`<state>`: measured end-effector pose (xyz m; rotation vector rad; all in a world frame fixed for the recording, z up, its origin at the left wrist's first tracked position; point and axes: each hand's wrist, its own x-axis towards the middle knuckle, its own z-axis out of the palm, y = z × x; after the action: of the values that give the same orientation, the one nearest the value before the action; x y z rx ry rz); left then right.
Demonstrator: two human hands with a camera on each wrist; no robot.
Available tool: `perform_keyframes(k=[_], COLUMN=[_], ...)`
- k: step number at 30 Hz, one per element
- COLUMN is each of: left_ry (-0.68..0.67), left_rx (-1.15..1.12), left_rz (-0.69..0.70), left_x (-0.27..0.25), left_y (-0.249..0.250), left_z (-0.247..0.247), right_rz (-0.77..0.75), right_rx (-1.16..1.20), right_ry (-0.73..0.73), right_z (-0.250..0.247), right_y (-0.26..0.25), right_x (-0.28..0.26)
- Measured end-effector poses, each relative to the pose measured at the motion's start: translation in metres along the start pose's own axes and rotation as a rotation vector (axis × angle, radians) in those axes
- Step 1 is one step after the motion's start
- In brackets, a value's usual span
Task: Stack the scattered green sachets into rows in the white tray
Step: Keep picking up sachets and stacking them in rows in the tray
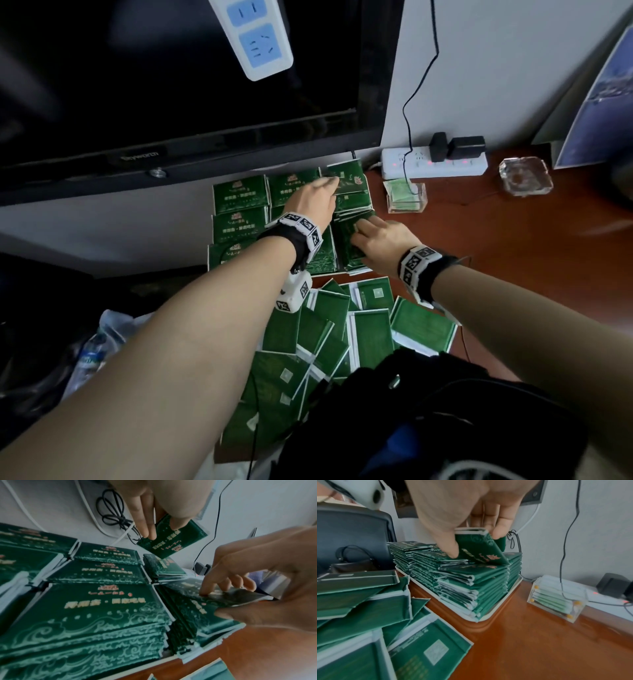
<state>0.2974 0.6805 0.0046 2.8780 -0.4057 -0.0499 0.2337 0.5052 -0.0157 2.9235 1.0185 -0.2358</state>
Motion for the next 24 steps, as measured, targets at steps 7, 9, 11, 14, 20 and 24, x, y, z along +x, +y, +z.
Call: perform_keyframes(k=[7,9,11,14,20,24], left_ry=[-0.040,-0.052,-0.073,-0.117,-0.106,-0.120], left_rx=[-0.008,-0.016,-0.043,-0.107,-0.076,-0.066], left_rz=[0.022,0.040,0.034,0.020,0.026,0.054], left_x=[0.011,0.013,0.014,0.017,0.022,0.024], left_y=[-0.004,-0.004,-0.006,-0.007,-0.016,-0.021], left_z=[0.030,0.038,0.048,0.058,0.060,0.061], right_rz=[-0.029,-0.017,0.033,0.249,0.566,0.551], right_rx=[0.087,0.138,0.214,0.362,0.642,0.630], right_ry=[-0.009,0.037,0.130,0.260,0.126,0.071], right_z=[0.022,0.022,0.019,0.016,0.009,0.011], right_y=[0.008,0.012,0.018,0.031,0.049,0.051], right_x=[0.001,-0.003,-0.005,0.003,0.040,0.059])
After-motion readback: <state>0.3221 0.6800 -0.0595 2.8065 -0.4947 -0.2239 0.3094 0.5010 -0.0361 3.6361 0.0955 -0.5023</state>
